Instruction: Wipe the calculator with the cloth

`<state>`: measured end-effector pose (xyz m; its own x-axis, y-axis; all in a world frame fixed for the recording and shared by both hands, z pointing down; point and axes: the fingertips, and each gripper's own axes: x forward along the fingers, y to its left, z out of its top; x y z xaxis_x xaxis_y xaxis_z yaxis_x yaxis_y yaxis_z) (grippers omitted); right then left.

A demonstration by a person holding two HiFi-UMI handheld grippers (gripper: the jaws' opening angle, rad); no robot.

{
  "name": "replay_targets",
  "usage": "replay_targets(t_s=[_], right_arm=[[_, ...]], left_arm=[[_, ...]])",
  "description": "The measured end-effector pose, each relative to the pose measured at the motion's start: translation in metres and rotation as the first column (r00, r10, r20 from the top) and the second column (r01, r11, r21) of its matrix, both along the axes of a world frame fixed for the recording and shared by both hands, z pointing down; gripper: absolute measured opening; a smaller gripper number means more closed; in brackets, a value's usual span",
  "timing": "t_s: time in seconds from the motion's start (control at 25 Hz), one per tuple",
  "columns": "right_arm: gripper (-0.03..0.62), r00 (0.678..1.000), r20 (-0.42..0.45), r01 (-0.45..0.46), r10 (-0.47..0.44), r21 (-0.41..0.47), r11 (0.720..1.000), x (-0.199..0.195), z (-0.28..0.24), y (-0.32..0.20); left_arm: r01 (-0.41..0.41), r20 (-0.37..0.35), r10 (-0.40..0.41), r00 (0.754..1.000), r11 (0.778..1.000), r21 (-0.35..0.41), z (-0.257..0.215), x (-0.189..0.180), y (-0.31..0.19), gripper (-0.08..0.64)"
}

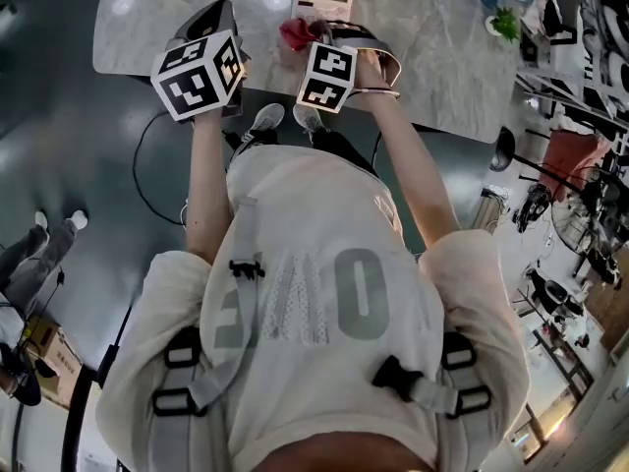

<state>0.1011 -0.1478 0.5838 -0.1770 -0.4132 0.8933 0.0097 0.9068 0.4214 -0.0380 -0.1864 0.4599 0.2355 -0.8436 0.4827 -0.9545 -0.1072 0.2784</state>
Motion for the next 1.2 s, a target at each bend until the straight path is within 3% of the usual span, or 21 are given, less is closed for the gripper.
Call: replay_targets(t_s=[0.2, 0.36, 0.56, 0.72, 0.88, 1.04, 1.2], right_arm=[[0.055, 0.979, 0.177, -0.122, 0.098, 0.127, 0.984, 0.011, -0.074, -0.054], [0.055, 0.906, 0.385, -0.276, 0.175, 0.226, 0.934, 0.03, -0.149, -0.087], [0.055, 0.774, 0.597, -0.463, 0.21, 0.308, 0.831, 0.071, -0.229, -0.087], [0.055, 0.616, 0.756, -0.621, 0.222, 0.293, 0.727, 0.107, -0.27, -0.071], [0.055, 0.466, 0.857, -0.737, 0.221, 0.237, 0.633, 0.14, -0.285, -0.05], [0.055, 0.354, 0.908, -0.784, 0.224, 0.157, 0.601, 0.157, -0.279, -0.033], [0.055, 0.32, 0.915, -0.791, 0.248, 0.113, 0.601, 0.163, -0.267, -0.02]], left_arm=[[-0.012, 0.056, 0.005, 0.998, 0.993, 0.118, -0.047, 0.016, -0.017, 0.021], [-0.064, 0.133, 0.037, 0.99, 0.976, 0.207, -0.084, 0.032, -0.026, 0.02], [-0.15, 0.24, 0.078, 0.968, 0.943, 0.298, -0.128, 0.061, -0.026, 0.02], [-0.218, 0.315, 0.097, 0.944, 0.901, 0.375, -0.159, 0.082, -0.025, 0.02], [-0.262, 0.338, 0.118, 0.934, 0.868, 0.422, -0.174, 0.104, -0.024, 0.02], [-0.281, 0.348, 0.127, 0.929, 0.853, 0.44, -0.178, 0.117, -0.025, 0.02], [-0.297, 0.358, 0.138, 0.924, 0.848, 0.439, -0.177, 0.127, -0.021, 0.02]])
